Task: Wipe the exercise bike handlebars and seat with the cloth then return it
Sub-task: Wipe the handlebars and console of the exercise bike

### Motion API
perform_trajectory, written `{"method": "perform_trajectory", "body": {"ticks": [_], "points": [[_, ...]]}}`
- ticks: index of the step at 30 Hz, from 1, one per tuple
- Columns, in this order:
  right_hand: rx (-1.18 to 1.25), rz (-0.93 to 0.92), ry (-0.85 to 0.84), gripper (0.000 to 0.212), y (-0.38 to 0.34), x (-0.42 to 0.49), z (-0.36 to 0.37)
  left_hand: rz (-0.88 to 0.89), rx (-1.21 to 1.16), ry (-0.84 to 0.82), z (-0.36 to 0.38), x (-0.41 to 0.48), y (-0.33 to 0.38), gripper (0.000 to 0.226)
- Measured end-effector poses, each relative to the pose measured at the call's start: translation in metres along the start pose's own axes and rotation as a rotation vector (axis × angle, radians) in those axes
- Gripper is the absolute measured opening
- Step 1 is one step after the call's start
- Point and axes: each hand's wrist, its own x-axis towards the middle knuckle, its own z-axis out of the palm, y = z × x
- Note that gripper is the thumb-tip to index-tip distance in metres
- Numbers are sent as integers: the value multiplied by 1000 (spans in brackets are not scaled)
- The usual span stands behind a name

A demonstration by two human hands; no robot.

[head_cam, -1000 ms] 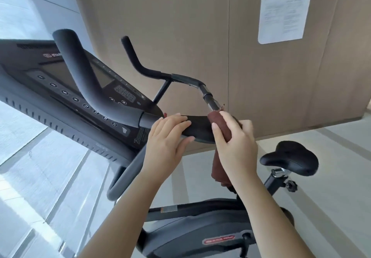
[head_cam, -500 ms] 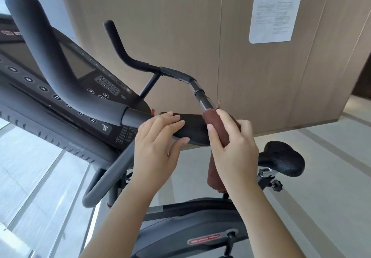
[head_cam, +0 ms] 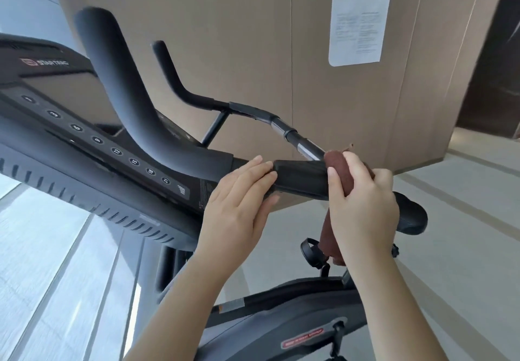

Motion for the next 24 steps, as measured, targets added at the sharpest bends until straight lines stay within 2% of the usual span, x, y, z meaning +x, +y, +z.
{"method": "perform_trajectory", "body": {"ticks": [4,7,10,14,17,24], "points": [[-107,-72,56,37,-43,-21,6,96,1,-11,-19,-7,-17,24],[-192,-123,38,38,-71,-29,10,59,19,32,-36,-8,-32,23],[-183,-128,-66,41,-75,-25,5,-22,82,50,-48,-8,-45,29],[90,-277,-240,39,-79,-4,-11,-142,172,62,-54,-2,-55,47],[297,-378,-299,37,-94,24,-13,-186,247,79,-54,5,-59,64],[810,-510,-595,34,-172,79,39,-353,389,37,-67,18,-61,106]]}}
